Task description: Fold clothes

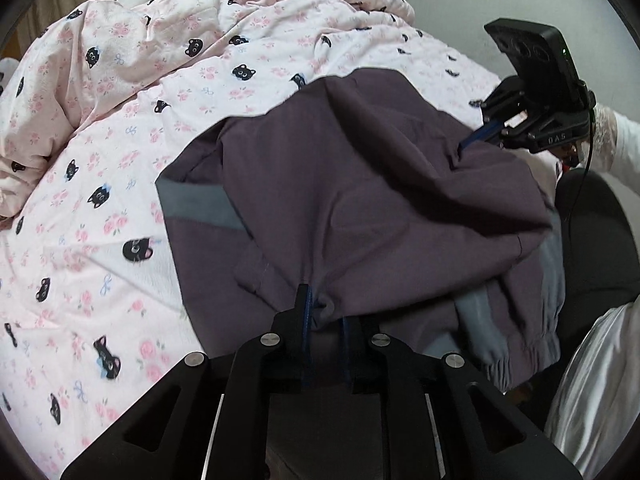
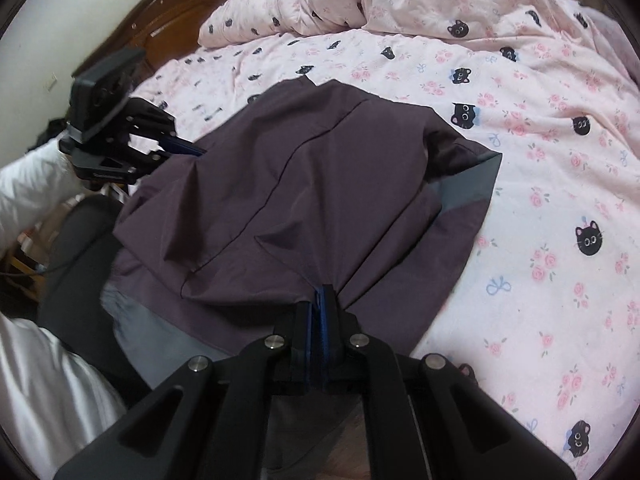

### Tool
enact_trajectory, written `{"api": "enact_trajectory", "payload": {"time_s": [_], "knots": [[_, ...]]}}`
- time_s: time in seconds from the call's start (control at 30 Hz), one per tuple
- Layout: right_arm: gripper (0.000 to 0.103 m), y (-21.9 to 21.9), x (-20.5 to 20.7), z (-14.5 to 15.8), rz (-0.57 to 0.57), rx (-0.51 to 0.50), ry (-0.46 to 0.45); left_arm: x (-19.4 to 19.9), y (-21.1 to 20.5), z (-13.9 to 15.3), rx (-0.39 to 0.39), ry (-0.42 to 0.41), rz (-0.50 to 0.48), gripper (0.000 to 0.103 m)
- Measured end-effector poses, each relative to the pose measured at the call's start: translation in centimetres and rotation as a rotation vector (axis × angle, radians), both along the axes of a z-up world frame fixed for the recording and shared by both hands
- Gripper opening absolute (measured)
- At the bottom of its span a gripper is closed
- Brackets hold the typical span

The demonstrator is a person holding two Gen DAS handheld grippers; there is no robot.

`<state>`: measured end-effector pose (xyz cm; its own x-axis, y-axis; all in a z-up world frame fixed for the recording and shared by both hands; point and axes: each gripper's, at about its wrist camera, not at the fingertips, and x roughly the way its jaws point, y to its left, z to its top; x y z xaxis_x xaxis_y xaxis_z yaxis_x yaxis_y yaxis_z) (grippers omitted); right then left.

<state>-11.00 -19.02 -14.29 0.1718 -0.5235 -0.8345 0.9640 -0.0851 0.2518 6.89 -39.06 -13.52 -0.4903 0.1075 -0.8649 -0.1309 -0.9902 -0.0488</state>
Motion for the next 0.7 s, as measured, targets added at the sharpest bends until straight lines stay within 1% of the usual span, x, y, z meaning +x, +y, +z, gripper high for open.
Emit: {"api": "enact_trajectory", "payload": {"time_s": [0.1,0.17,0.2,0.27,0.3,0.33,0.47,0.57,0.6,0.7], "knots": [[0.007,0.4,0.6,-0.2,-0.008,-0.005,0.044,0.7,0.0,-0.1,-0.024,-0.012,-0.006,0.014],[0.010,0.9,0.9,0.0,-0.010,-0.007,0.066,1.3,0.1,-0.2,-0.044,-0.027,-0.010,0.014],[0.016,1.1,1.0,0.2,-0.006,-0.005,0.071,1.6,0.0,-0.1,-0.045,-0.027,-0.007,0.014],[0.034,1.5,1.3,0.6,0.003,-0.002,0.080,2.2,-0.2,0.5,-0.036,-0.012,0.010,0.014],[0.052,1.9,1.4,1.0,0.003,-0.013,0.085,2.4,-0.3,1.0,-0.026,0.005,0.025,0.014],[0.059,2.3,1.5,1.4,0.003,-0.023,0.091,2.6,-0.5,1.5,-0.015,0.022,0.040,0.014],[0.059,3.4,1.7,3.1,-0.016,-0.068,0.087,2.5,0.2,2.8,0.038,0.097,0.088,0.014],[0.059,3.9,1.8,5.2,-0.045,-0.154,0.070,2.2,1.2,3.7,0.081,0.156,0.120,0.015],[0.059,3.8,1.9,5.9,-0.057,-0.187,0.063,2.0,1.5,4.0,0.096,0.176,0.131,0.016],[0.059,2.8,3.4,6.9,-0.067,-0.238,0.093,1.7,2.4,4.8,0.139,0.234,0.163,0.024]]}}
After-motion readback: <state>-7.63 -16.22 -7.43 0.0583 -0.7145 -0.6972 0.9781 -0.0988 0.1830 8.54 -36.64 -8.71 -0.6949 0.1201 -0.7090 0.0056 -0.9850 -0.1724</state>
